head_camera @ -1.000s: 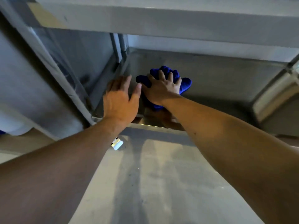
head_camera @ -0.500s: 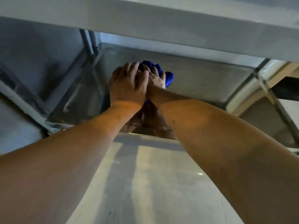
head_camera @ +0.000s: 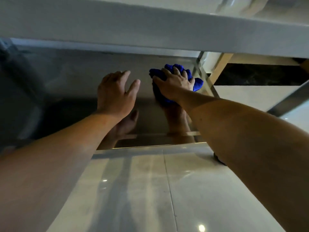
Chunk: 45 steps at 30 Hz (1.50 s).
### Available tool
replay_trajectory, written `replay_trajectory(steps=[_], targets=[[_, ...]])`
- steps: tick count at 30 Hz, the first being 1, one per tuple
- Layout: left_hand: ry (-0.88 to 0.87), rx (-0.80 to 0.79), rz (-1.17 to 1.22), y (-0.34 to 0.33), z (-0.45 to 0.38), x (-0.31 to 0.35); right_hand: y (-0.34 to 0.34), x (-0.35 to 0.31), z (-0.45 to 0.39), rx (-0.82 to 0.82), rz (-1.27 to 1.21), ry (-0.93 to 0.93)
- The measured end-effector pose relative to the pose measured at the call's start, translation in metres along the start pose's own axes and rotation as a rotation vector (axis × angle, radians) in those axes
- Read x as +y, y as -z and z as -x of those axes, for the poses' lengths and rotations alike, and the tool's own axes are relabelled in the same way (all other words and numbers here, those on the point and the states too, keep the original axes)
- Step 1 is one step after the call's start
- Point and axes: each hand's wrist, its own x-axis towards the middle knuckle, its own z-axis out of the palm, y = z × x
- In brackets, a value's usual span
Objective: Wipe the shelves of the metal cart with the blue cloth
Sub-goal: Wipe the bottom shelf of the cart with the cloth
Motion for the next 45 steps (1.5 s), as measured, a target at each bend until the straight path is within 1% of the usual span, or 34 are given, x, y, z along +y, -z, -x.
replay_trajectory(steps=[2,5,7,10,14,16,19,21,23,25,28,30,33,36,38,42,45], targets=[[-0.002,-0.012,-0.001,-0.005,0.002,0.007,0.004,0.022,-0.003,0.002,0.001,-0.064],[0.001,-0.031,-0.035,0.006,0.002,-0.002,0.007,0.026,-0.007,-0.019,-0.003,-0.126],[0.038,-0.019,-0.088,0.027,-0.001,-0.025,0.007,0.013,-0.013,-0.048,-0.021,-0.166],[0.102,0.006,-0.168,0.060,0.000,-0.059,0.003,-0.015,-0.018,-0.040,-0.025,-0.192],[0.214,0.014,-0.171,0.107,0.012,-0.110,-0.018,-0.107,-0.009,-0.022,-0.007,-0.026],[0.277,0.060,-0.187,0.130,0.017,-0.134,-0.030,-0.163,0.001,-0.031,0.004,0.093],[0.328,0.116,-0.277,0.168,0.025,-0.163,-0.045,-0.248,0.024,-0.043,0.000,0.289],[0.327,0.147,-0.324,0.190,0.032,-0.181,-0.052,-0.301,0.042,-0.067,-0.013,0.409],[0.323,0.169,-0.318,0.209,0.042,-0.197,-0.060,-0.346,0.062,-0.080,-0.004,0.492],[0.284,0.180,-0.289,0.223,0.054,-0.209,-0.066,-0.381,0.075,-0.083,-0.005,0.538],[0.250,0.205,-0.253,0.232,0.066,-0.215,-0.070,-0.413,0.078,-0.083,-0.013,0.557],[0.220,0.209,-0.233,0.230,0.065,-0.215,-0.070,-0.424,0.068,-0.080,-0.023,0.587],[0.205,0.156,-0.223,0.224,0.060,-0.214,-0.071,-0.426,0.046,-0.061,-0.083,0.617],[0.170,0.181,-0.247,0.212,0.057,-0.211,-0.072,-0.415,0.027,-0.030,-0.152,0.543],[0.181,0.177,-0.261,0.201,0.055,-0.205,-0.071,-0.405,0.019,-0.035,-0.158,0.508],[0.175,0.107,-0.227,0.183,0.045,-0.186,-0.065,-0.368,0.001,-0.021,-0.157,0.416],[0.143,0.082,-0.296,0.171,0.040,-0.168,-0.055,-0.313,-0.021,0.006,-0.135,0.288]])
